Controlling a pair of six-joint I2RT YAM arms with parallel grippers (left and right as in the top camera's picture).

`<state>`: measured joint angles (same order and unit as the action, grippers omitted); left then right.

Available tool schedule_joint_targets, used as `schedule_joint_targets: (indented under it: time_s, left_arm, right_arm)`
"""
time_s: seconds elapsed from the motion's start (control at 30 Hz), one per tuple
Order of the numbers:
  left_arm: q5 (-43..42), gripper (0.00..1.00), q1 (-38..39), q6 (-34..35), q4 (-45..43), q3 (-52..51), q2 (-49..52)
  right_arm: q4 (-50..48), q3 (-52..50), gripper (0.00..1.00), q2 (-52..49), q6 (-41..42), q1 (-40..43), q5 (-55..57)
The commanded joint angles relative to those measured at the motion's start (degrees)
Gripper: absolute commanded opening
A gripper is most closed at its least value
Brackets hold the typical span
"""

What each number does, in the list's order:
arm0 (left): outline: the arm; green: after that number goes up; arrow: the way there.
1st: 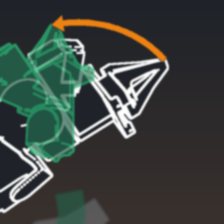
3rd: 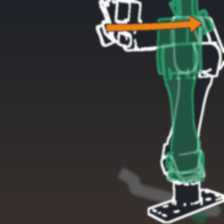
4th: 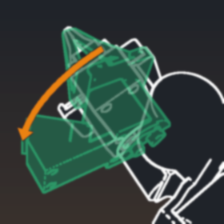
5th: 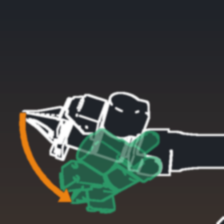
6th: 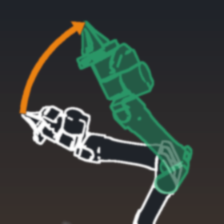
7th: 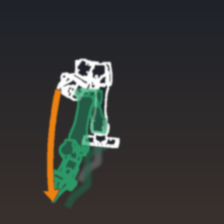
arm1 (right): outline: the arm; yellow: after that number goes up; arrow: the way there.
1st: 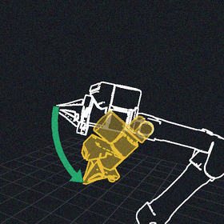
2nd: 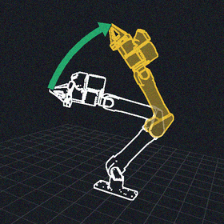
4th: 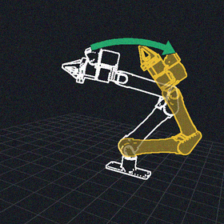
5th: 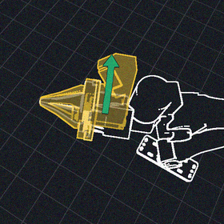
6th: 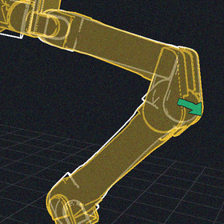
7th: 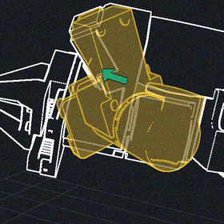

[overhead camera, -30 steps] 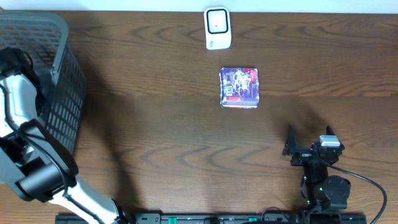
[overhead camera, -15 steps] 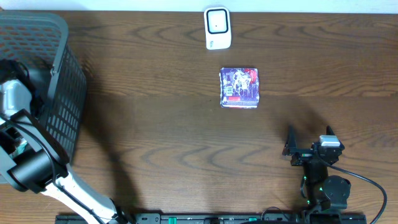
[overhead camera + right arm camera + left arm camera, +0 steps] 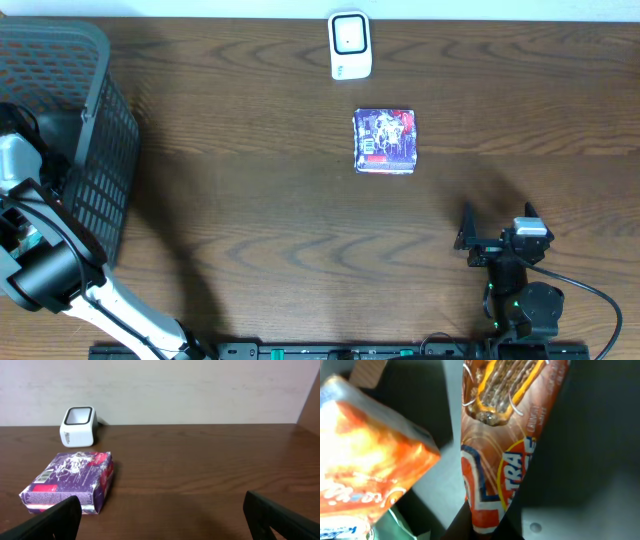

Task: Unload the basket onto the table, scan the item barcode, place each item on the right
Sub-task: 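Carry the wafer bar to the scanner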

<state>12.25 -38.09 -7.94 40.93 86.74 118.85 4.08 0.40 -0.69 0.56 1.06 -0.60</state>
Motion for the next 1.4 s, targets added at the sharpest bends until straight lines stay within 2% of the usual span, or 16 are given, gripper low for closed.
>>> schedule_joint_targets:
  time_s: [0.0,0.17,0.23,0.33,0.47,0.57,0.67,0.97,1.13,1.37]
  left_arm:
    - [-1.4,0.07,0.2,1.2,2.2,-0.3,0.7]
    - [-3.2,0.07,1.5,10.5,2.4,0.4,-3.4]
    - [-8.6,0.07,2.5,11.6,1.9,0.9,-6.4]
    - [-21.9,0.07,4.3,14.4,-1.6,1.2,-13.0]
    - [-33.8,0.07,6.4,22.3,-7.5,1.2,-20.9]
    - [-36.3,0.07,8.6,31.8,-10.8,1.2,-26.3]
    - [-36.3,0.07,11.1,38.0,-11.2,1.2,-30.8]
    - [-36.3,0.07,26.5,36.5,-11.3,1.2,-36.5]
    - [-36.2,0.07,36.5,33.0,-11.3,1.1,-35.1]
    - [-35.6,0.07,49.2,32.9,-9.0,0.4,-29.7]
  right_arm:
    - [0.2,-0.1,0.99,0.3,-0.8,0.3,-0.2]
    - [0.2,-0.1,0.99,0.3,-0.8,0.3,-0.2]
    - [0.2,-0.1,0.99,0.3,-0.8,0.3,-0.2]
    - [0.2,-0.1,0.99,0.3,-0.9,0.3,-0.2]
    - [0.2,-0.1,0.99,0.3,-0.8,0.3,-0.2]
    - [0.2,-0.1,0.99,0.3,-0.8,0.3,-0.2]
    - [0.2,-0.1,0.99,0.3,-0.9,0.3,-0.2]
    - [0.2,-0.1,0.99,0.3,-0.8,0.3,-0.2]
    - [0.2,-0.1,0.99,0.3,-0.8,0.3,-0.2]
    - [0.2,-0.1,0.99,0.3,-0.8,0.3,-0.2]
